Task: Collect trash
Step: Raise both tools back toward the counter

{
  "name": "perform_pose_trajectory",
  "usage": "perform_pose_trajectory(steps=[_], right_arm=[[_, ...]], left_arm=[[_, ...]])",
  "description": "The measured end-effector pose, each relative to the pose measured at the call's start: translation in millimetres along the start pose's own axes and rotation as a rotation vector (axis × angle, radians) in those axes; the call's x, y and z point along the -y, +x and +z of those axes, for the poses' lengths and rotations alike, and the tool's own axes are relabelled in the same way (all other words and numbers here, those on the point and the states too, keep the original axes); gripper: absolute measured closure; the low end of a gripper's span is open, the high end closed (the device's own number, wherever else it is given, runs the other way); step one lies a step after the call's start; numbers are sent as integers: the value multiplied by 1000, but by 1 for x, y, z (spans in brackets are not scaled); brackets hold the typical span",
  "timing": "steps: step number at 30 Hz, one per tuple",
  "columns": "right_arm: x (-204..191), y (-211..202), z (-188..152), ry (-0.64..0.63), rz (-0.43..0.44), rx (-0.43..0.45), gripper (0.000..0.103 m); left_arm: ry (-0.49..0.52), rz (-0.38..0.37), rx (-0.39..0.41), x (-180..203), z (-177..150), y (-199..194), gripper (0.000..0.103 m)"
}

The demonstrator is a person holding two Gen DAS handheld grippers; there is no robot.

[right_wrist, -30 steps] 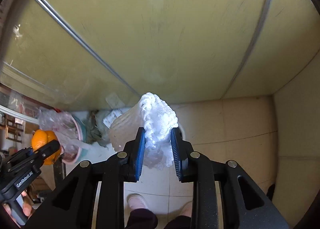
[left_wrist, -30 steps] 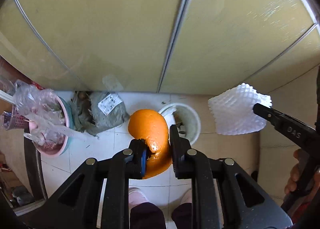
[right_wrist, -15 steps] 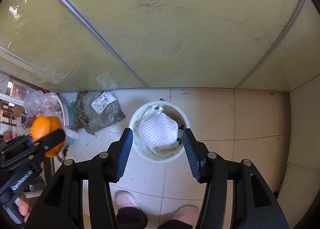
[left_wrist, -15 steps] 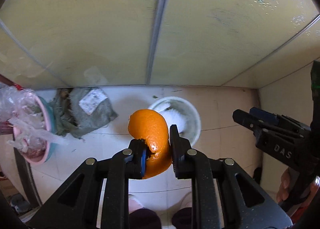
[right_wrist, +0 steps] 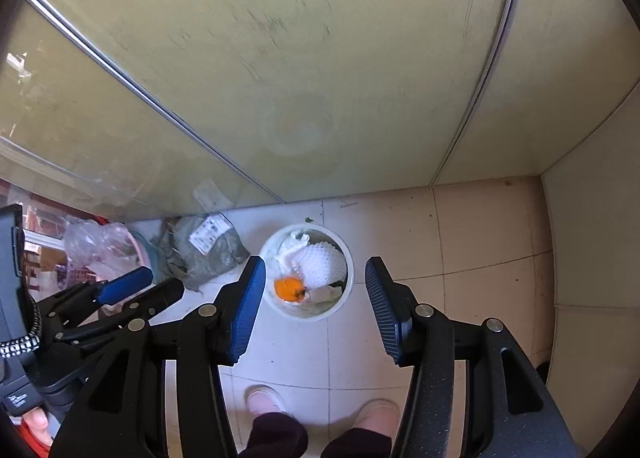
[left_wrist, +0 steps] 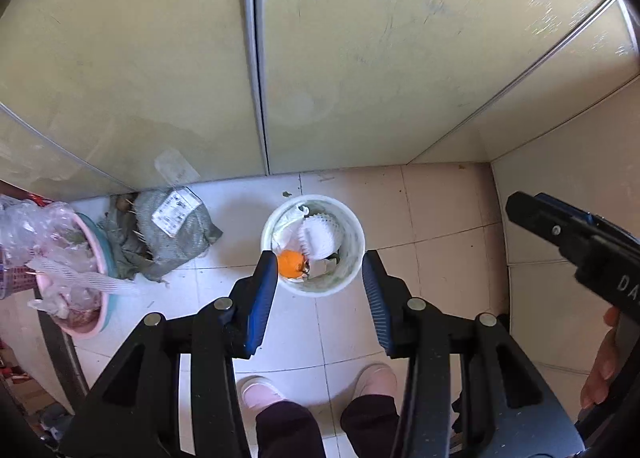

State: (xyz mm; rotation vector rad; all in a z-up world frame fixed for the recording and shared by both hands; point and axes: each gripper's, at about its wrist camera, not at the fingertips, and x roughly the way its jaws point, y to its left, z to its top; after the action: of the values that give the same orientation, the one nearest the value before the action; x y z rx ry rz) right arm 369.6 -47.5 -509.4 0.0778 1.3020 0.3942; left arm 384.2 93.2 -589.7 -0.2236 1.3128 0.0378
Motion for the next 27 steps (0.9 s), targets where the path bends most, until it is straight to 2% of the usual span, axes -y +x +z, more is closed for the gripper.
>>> perform_pose_trajectory(steps=[5, 11, 15, 19, 24, 26, 27], right_arm=[[-27, -64, 13, -38, 2, 62, 55], [-63, -163, 25, -75, 6, 171, 55], [-95, -234, 28, -102, -5, 273, 55], [-128, -304, 28, -151, -71, 395, 54], [-151, -370, 29, -140, -90, 521, 39], [-157, -392, 31, -127, -97, 573, 31], [-161, -398, 32, -123, -105, 596, 28]], left_arm=[[11, 8, 66, 0, 10, -78, 60], [36, 7, 189, -1, 23, -197, 60], [65, -1, 284, -3, 29, -272, 60], [100, -10, 384, -7, 34, -347, 59], [142, -19, 513, -14, 38, -426, 51], [151, -13, 559, -18, 41, -449, 39], [150, -11, 584, -18, 44, -460, 37]])
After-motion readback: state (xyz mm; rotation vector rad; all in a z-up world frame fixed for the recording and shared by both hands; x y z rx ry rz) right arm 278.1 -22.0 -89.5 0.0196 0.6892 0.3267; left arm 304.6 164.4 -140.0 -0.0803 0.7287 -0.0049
